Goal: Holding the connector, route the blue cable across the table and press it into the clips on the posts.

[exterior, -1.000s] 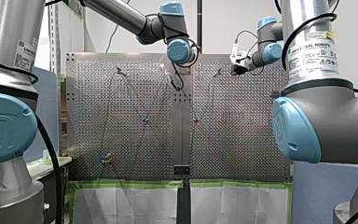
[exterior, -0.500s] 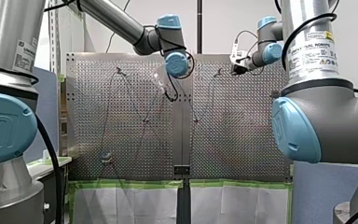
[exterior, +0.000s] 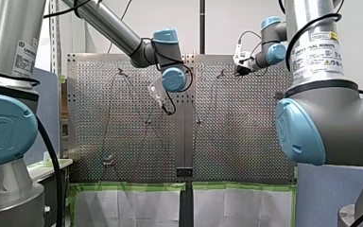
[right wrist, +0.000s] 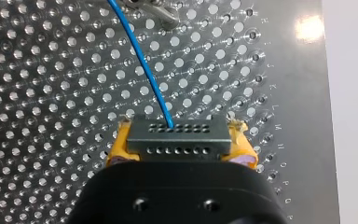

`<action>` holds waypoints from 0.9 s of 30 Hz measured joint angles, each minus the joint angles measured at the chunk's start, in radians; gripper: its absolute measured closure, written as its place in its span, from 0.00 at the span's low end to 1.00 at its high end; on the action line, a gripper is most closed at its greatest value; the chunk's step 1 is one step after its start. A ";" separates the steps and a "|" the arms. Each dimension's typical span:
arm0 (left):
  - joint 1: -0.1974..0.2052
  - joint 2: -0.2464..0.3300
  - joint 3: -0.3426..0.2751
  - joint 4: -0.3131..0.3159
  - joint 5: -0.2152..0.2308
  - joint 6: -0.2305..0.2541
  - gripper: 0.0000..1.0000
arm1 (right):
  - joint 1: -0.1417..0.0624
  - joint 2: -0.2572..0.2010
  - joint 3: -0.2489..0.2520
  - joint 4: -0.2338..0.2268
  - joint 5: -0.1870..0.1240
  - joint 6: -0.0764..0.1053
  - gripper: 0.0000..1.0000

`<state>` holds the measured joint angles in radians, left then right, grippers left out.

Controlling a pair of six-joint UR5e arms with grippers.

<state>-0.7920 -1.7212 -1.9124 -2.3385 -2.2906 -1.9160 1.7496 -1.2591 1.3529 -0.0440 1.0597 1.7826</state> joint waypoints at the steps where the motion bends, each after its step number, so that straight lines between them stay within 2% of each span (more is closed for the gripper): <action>1: 0.000 0.000 -0.011 0.010 0.000 0.000 0.02 | 0.000 0.000 0.000 0.000 0.000 0.000 1.00; 17: 0.007 0.000 -0.152 0.153 0.001 -0.001 0.02 | 0.000 0.000 0.000 0.000 0.000 0.000 1.00; 27: 0.075 -0.007 -0.240 0.240 0.000 0.008 0.02 | 0.000 0.000 0.000 0.000 0.000 0.000 1.00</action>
<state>-0.7171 -1.7283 -2.1522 -2.0985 -2.2903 -1.9085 1.7497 -1.2591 1.3529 -0.0441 1.0597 1.7826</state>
